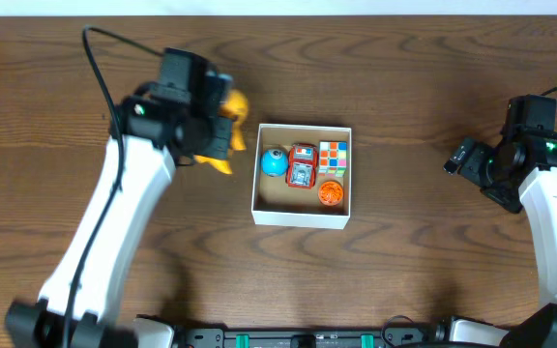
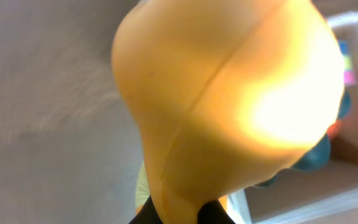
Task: Pack container
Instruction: 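Grasp the yellow figure with the left gripper and lift it, then carry the yellow figure with the left gripper over the box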
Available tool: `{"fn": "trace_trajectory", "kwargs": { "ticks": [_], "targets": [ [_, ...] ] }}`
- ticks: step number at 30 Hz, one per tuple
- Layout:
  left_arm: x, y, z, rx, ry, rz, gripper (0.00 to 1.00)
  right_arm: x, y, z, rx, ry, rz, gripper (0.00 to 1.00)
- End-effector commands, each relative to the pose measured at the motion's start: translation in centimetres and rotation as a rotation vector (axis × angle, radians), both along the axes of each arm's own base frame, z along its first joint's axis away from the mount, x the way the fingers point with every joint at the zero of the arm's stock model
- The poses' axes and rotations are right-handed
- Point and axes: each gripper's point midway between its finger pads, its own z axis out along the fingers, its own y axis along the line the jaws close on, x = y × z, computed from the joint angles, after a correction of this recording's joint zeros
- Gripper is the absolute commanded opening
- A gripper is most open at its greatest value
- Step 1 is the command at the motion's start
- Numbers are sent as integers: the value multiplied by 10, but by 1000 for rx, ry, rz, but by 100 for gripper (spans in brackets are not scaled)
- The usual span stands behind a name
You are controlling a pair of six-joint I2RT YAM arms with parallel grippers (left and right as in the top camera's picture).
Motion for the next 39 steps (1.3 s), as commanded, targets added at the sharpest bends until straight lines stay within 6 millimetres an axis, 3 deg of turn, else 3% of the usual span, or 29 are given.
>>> {"fn": "trace_trajectory", "kwargs": {
  "ticks": [1, 5, 10, 19, 27, 28, 29, 30, 32, 34, 39],
  "targets": [
    [-24, -43, 7, 45, -54, -276, 6, -1, -2, -2, -2, 8, 4, 99],
    [-49, -82, -5, 94, -54, -501, 6, -1, -2, -2, -2, 9, 4, 99],
    [-62, -103, -37, 147, 15, -627, 6, -1, -2, -2, -2, 10, 4, 99],
    [-60, -109, -95, 207, 170, -657, 6, -1, -2, -2, -2, 10, 4, 99],
    [-61, -108, -116, 229, 231, -658, 6, -1, -2, -2, -2, 10, 4, 99],
    [-61, -108, -116, 228, 231, -658, 12, -1, -2, -2, -2, 10, 4, 99],
    [-61, -108, -116, 228, 232, -658, 26, -1, -2, -2, -2, 10, 4, 99],
    [-61, -108, -116, 227, 234, -651, 47, -1, -2, -2, -2, 10, 4, 99],
    [-61, -107, -116, 226, 240, -640, 68, -1, -2, -2, -2, 10, 4, 99],
    [-64, -106, -117, 230, 251, -640, 77, -1, -2, -2, -2, 10, 4, 99],
    [-66, -104, -110, 222, 249, -617, 81, -1, -2, -2, -2, 10, 4, 99]
  ]
}}
